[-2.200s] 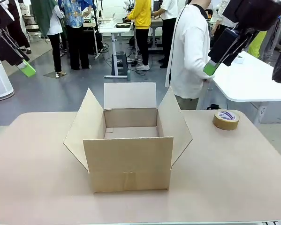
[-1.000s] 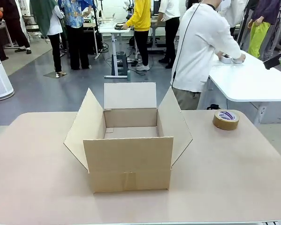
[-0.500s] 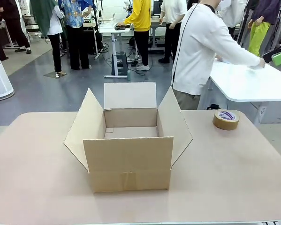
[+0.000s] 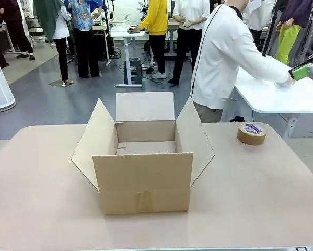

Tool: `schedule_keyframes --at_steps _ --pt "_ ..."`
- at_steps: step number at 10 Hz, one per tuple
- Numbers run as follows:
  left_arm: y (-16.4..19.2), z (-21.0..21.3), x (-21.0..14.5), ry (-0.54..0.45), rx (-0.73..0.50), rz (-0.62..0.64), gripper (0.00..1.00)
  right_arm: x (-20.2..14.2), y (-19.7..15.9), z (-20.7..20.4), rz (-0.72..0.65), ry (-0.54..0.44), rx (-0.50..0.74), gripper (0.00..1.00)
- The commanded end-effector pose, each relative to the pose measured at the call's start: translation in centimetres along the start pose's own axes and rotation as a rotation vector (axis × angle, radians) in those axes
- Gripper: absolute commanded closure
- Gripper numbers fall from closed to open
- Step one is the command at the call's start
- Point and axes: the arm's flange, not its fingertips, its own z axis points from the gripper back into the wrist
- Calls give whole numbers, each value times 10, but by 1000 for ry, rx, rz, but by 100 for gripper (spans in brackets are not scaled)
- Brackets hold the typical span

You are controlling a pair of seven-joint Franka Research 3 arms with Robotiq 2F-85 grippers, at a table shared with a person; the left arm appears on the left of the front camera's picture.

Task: Wrap the clocks to prevent damage.
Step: Open the side flaps of the Package Box.

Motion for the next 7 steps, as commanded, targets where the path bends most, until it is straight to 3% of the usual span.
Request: schedule_keyframes --at_steps 1,7 --pt "-6 -2 1 32 15 27 100 1 8 -8 -28 36 -39 100" --pt "-6 -2 5 49 2 59 100 5 19 -12 -51 101 -45 100"
